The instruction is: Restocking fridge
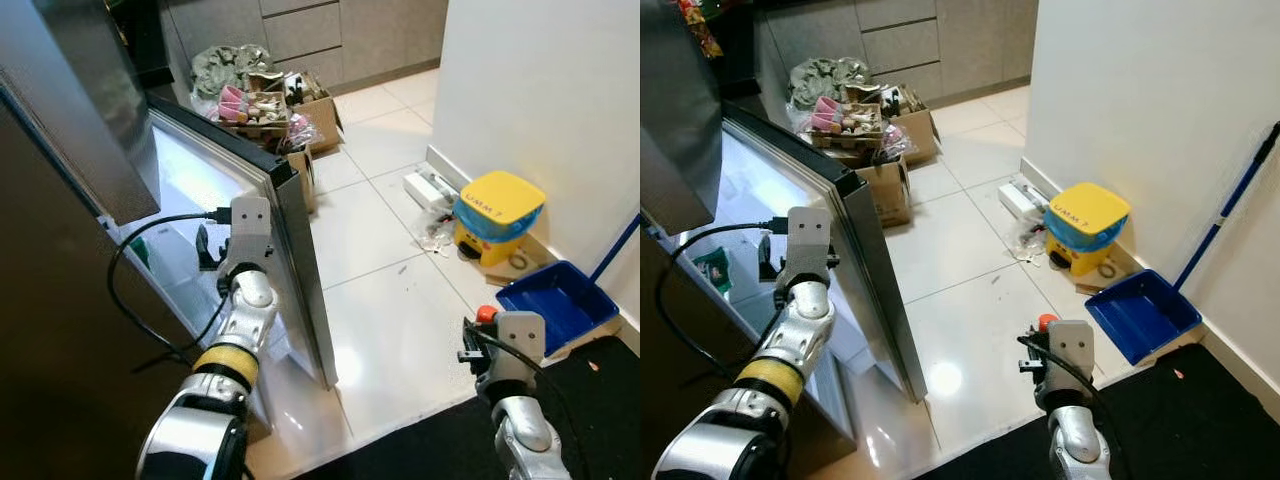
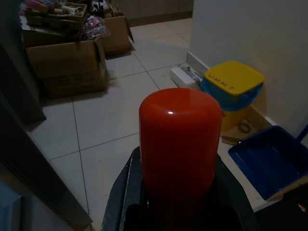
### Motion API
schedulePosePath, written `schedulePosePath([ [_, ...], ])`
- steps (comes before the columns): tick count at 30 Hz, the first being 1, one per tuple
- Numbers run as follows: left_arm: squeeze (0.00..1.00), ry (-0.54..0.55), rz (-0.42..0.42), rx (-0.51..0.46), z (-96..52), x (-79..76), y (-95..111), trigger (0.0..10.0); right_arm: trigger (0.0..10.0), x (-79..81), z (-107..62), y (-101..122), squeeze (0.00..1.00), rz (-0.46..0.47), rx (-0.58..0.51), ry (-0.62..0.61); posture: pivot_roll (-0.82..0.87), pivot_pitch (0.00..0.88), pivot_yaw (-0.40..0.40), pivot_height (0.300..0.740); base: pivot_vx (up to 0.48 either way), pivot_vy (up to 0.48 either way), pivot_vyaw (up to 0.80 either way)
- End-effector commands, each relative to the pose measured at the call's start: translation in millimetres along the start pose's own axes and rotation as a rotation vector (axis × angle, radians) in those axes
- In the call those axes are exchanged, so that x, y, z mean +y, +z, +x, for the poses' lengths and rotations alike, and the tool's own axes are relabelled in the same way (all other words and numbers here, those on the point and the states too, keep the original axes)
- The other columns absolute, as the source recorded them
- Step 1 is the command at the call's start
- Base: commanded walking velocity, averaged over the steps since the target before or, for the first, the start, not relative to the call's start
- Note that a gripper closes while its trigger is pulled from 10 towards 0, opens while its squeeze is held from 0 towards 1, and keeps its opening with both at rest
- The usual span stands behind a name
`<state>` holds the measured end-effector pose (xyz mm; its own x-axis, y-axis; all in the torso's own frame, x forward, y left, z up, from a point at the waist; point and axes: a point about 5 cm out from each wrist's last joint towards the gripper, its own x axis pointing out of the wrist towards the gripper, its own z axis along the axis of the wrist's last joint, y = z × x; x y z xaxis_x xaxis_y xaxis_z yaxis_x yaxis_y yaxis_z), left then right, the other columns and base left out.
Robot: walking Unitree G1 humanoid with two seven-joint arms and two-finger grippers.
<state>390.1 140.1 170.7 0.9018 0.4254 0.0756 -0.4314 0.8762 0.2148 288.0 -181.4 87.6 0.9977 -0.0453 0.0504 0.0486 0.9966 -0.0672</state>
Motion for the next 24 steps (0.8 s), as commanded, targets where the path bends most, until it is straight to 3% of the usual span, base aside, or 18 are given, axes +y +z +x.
schedulePosePath([
  [1, 0.0, -0.027, -0.031, 0.043, -4.8, -11.1, -1.9, 10.0, 10.0, 4.9, -1.1, -0.2, 0.0, 0.0, 0.006, 0.015, -0.15, 0.215, 0.119, 0.74, 0.0, 0.0, 0.0],
  [3, 0.0, -0.053, -0.057, 0.058, -7.9, -19.9, 1.6, 10.0, 10.0, 4.4, -0.9, 0.1, 0.0, -0.001, 0.005, 0.013, -0.16, 0.214, 0.119, 0.74, 0.0, 0.0, 0.0],
  [5, 0.0, -0.121, -0.123, 0.093, -17.0, -42.7, 11.4, 10.0, 10.0, 3.1, -0.4, 0.6, 0.0, -0.005, 0.005, 0.011, -0.16, 0.211, 0.118, 0.74, 0.0, 0.0, 0.0],
  [6, 0.0, -0.121, -0.123, 0.093, -17.0, -42.7, 11.4, 10.0, 10.0, 3.1, -0.4, 0.6, 0.0, -0.005, 0.005, 0.011, -0.16, 0.211, 0.118, 0.74, 0.0, 0.0, 0.0],
  [8, 0.0, -0.209, -0.201, 0.122, -30.8, -72.3, 29.7, 10.0, 10.0, 3.0, 1.3, 2.8, 0.0, -0.009, 0.0, 0.011, -0.18, 0.208, 0.122, 0.74, 0.0, 0.0, 0.0],
  [10, 0.0, -0.217, -0.206, 0.122, -32.4, -75.5, 32.6, 10.0, 10.0, 3.0, 1.6, 3.2, 0.0, -0.009, -0.001, 0.011, -0.18, 0.208, 0.122, 0.74, 0.0, 0.0, 0.0],
  [15, 0.0, -0.325, -0.278, 0.121, -48.6, -102.3, 58.7, 10.0, 10.0, 2.6, 2.0, 4.0, 0.0, -0.01, -0.003, 0.012, -0.19, 0.203, 0.119, 0.74, 0.0, 0.0, 0.0],
  [17, 0.0, -0.613, -0.365, 0.094, -73.1, -133.0, 80.9, 10.0, 10.0, 1.9, 2.2, 4.2, 0.0, -0.01, -0.003, 0.011, -0.18, 0.204, 0.112, 0.74, 0.0, 0.0, 0.0],
  [18, 0.0, -0.613, -0.365, 0.094, -73.1, -133.0, 80.9, 10.0, 10.0, 1.9, 2.2, 4.2, 0.0, -0.01, -0.003, 0.011, -0.18, 0.204, 0.112, 0.74, 0.0, 0.0, 0.0],
  [20, 0.0, -0.79, -0.387, 0.001, -87.1, -146.9, 107.6, 10.0, 10.0, 2.1, 1.7, 5.0, 0.0, -0.01, -0.005, 0.012, -0.19, 0.207, 0.114, 0.74, 0.0, 0.0, 0.0],
  [22, 0.0, -0.791, -0.38, -0.015, -86.4, -146.4, 110.6, 10.0, 10.0, 2.1, 1.6, 5.2, 0.0, -0.01, -0.005, 0.012, -0.19, 0.207, 0.114, 0.74, 0.0, 0.0, 0.0],
  [24, 0.0, -0.869, -0.364, -0.088, -84.8, -144.4, 116.7, 10.0, 10.0, 0.5, 0.9, 4.8, 0.0, -0.008, -0.003, 0.004, -0.17, 0.208, 0.11, 0.74, 0.0, 0.0, 0.0],
])
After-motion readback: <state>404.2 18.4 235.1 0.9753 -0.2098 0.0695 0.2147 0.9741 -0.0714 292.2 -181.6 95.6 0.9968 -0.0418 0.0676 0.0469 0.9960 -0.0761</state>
